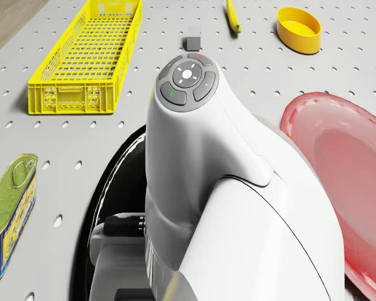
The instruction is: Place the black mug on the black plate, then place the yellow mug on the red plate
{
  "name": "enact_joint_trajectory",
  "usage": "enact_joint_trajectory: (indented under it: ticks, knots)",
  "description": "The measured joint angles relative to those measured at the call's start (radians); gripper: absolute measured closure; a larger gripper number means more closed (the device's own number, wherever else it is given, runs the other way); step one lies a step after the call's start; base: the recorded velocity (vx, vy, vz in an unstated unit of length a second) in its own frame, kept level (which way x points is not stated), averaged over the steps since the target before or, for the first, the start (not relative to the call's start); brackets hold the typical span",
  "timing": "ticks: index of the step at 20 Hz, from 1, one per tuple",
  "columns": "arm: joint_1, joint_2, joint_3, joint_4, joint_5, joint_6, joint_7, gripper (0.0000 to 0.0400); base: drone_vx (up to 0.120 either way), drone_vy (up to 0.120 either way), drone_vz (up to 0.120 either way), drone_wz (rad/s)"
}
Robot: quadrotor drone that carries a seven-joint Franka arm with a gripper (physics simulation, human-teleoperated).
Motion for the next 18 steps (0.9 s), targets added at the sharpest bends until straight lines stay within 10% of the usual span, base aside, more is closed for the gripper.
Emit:
enact_joint_trajectory:
  ticks: [18]
  knots:
    - [0.001, -0.008, 0.001, 0.0, 0.003, 0.007, -0.001, 0.03, 0.12, 0.0, 0.0, 0.0]
